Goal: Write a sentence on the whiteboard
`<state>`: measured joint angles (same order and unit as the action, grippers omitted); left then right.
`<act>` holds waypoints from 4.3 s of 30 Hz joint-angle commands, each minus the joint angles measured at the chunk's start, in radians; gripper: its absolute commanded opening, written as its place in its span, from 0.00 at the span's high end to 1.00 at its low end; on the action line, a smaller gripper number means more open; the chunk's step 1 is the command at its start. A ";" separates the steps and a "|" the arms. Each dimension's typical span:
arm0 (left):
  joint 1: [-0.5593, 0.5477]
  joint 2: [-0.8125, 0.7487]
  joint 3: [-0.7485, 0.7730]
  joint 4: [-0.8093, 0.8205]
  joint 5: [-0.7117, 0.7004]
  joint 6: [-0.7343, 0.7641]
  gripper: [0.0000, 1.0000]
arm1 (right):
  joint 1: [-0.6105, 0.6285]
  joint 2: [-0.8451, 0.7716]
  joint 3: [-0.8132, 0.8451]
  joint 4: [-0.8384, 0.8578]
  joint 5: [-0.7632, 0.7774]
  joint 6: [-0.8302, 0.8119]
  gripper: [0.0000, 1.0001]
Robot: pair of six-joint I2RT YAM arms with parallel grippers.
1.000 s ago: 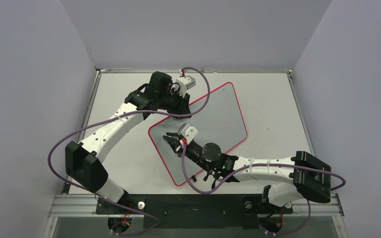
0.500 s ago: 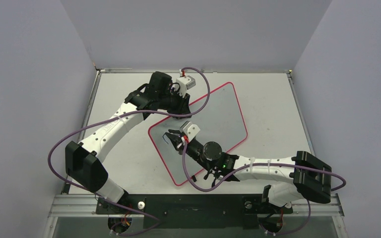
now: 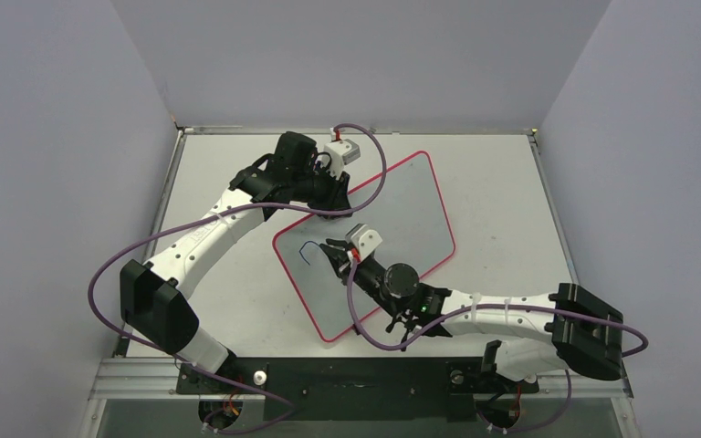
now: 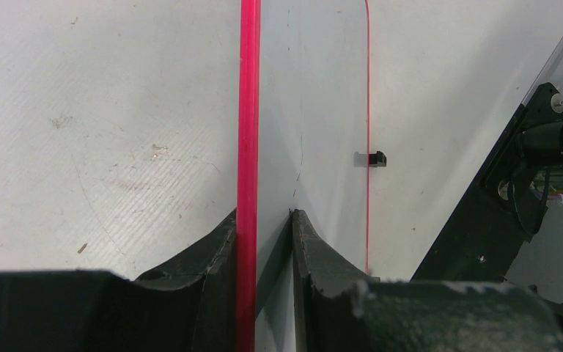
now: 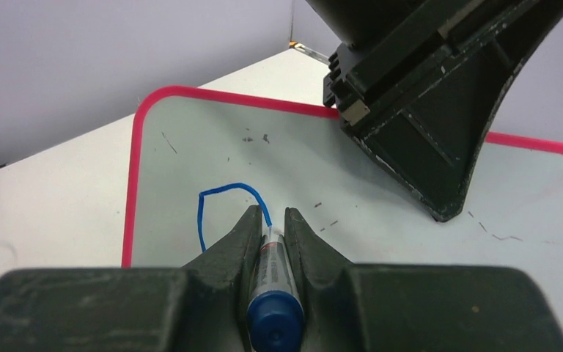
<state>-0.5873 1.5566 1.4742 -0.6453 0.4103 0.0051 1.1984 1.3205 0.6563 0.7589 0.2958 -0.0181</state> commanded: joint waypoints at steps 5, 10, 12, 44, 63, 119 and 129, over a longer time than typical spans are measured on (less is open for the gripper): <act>-0.009 0.009 -0.025 -0.032 -0.169 0.130 1.00 | 0.013 -0.054 -0.043 -0.022 0.010 0.043 1.00; -0.009 0.008 -0.026 -0.032 -0.169 0.130 1.00 | 0.036 -0.045 -0.041 -0.021 -0.007 0.045 1.00; -0.009 0.008 -0.026 -0.032 -0.169 0.130 1.00 | 0.044 -0.039 -0.035 -0.021 -0.009 0.046 1.00; -0.009 -0.004 -0.028 -0.030 -0.170 0.130 1.00 | 0.110 -0.070 0.054 -0.076 0.022 -0.027 1.00; -0.011 -0.002 -0.027 -0.030 -0.168 0.128 1.00 | 0.075 -0.030 0.062 -0.102 0.163 -0.043 1.00; -0.014 -0.008 -0.032 -0.030 -0.174 0.130 1.00 | 0.136 0.059 0.105 -0.117 0.094 0.047 1.00; -0.014 -0.007 -0.030 -0.030 -0.166 0.130 1.00 | 0.135 -0.097 0.081 -0.140 0.123 -0.005 1.00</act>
<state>-0.5922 1.5520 1.4696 -0.6388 0.4034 0.0086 1.3304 1.3315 0.7258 0.5934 0.4026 0.0093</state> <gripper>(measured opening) 0.208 0.103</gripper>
